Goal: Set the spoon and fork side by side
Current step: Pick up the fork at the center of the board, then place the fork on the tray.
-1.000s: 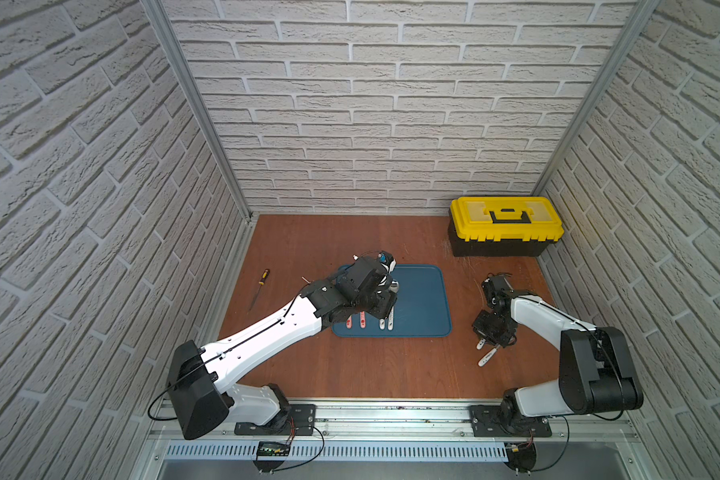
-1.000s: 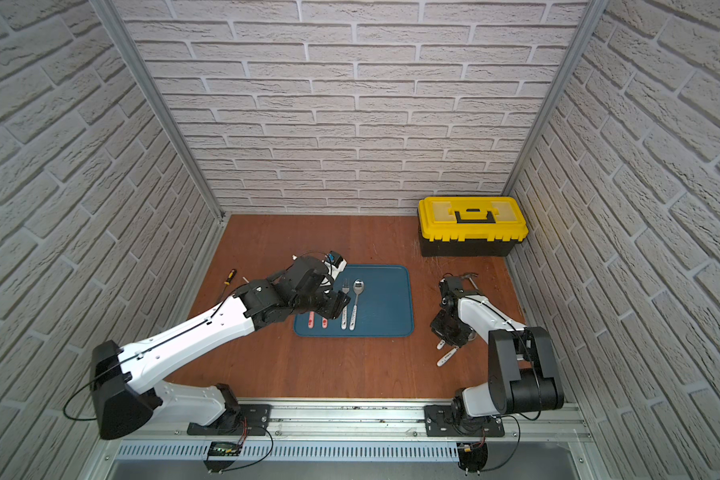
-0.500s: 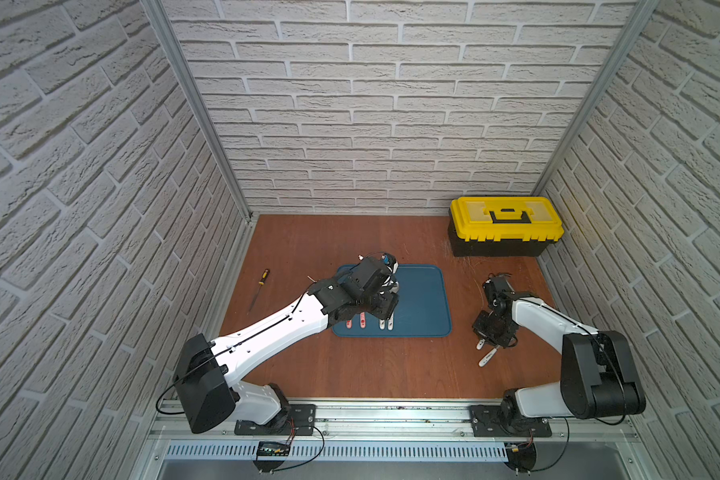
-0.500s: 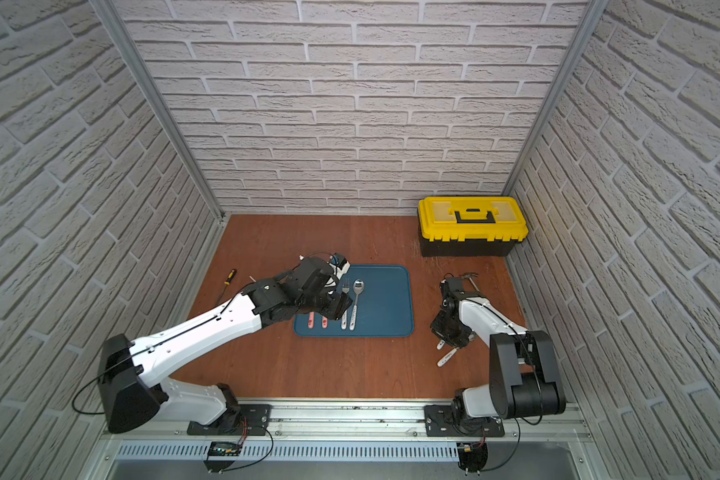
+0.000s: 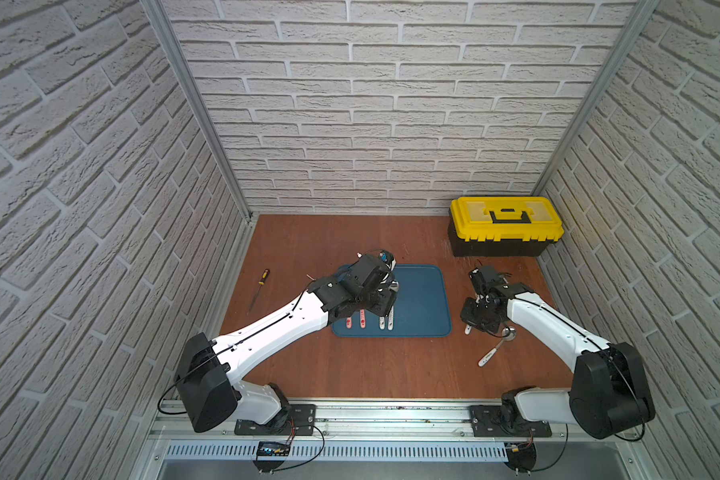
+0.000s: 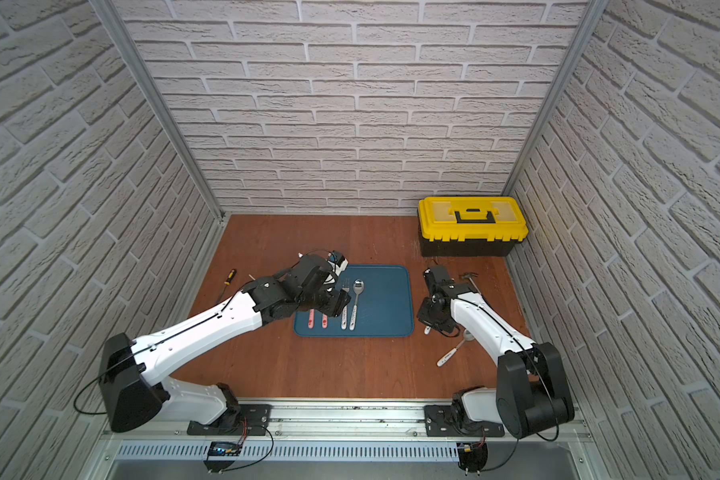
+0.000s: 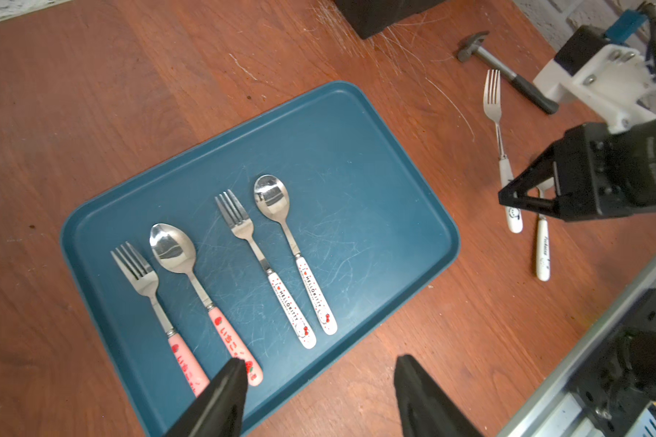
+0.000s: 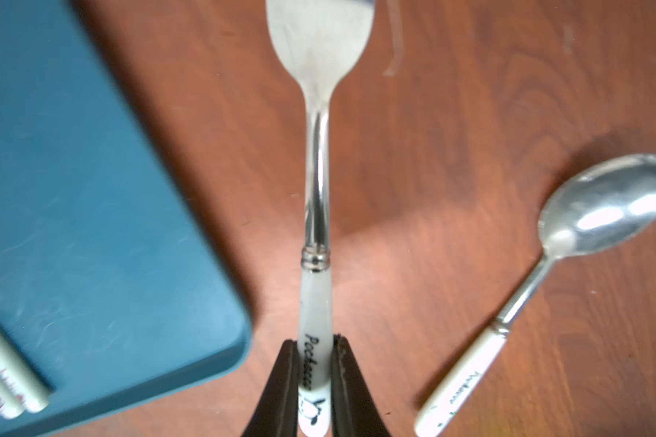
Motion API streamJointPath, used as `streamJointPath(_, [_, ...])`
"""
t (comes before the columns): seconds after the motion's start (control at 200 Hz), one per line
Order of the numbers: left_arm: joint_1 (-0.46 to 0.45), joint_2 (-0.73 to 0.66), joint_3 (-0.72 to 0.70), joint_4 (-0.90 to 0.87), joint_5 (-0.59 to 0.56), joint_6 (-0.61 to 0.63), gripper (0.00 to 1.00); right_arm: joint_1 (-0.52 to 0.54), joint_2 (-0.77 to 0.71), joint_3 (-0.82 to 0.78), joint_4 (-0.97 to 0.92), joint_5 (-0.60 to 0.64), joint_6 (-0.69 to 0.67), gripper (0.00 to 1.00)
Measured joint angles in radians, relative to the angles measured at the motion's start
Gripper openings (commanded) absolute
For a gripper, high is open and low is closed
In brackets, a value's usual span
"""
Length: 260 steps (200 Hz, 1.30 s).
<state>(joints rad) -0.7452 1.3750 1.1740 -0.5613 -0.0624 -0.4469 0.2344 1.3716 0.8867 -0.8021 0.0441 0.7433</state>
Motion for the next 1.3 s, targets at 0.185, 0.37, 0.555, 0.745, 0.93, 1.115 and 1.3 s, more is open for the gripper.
streamJointPath(0.185, [0.142, -0.107, -0.050, -0.018, 0.002, -0.001, 0.67, 0.148, 0.161, 0.186, 0.000, 0.000, -0.014, 0.02])
streamJointPath(0.37, [0.225, -0.211, -0.077, -0.050, -0.001, -0.003, 0.67, 0.227, 0.330, 0.311, 0.013, -0.022, -0.028, 0.02])
streamJointPath(0.555, [0.237, -0.247, -0.087, -0.081, -0.002, -0.003, 0.67, 0.268, 0.428, 0.361, 0.013, -0.053, -0.045, 0.02])
streamJointPath(0.745, [0.248, -0.250, -0.093, -0.097, -0.001, -0.002, 0.67, 0.296, 0.467, 0.388, 0.014, -0.074, -0.045, 0.02])
streamJointPath(0.93, [0.249, -0.249, -0.100, -0.098, 0.003, -0.002, 0.67, 0.327, 0.490, 0.398, 0.014, -0.088, -0.044, 0.02])
streamJointPath(1.115, [0.251, -0.250, -0.103, -0.098, 0.006, -0.002, 0.67, 0.336, 0.521, 0.402, 0.018, -0.096, -0.042, 0.02])
streamJointPath(1.3, [0.251, -0.250, -0.104, -0.098, 0.007, -0.002, 0.67, 0.339, 0.536, 0.406, 0.022, -0.098, -0.040, 0.03])
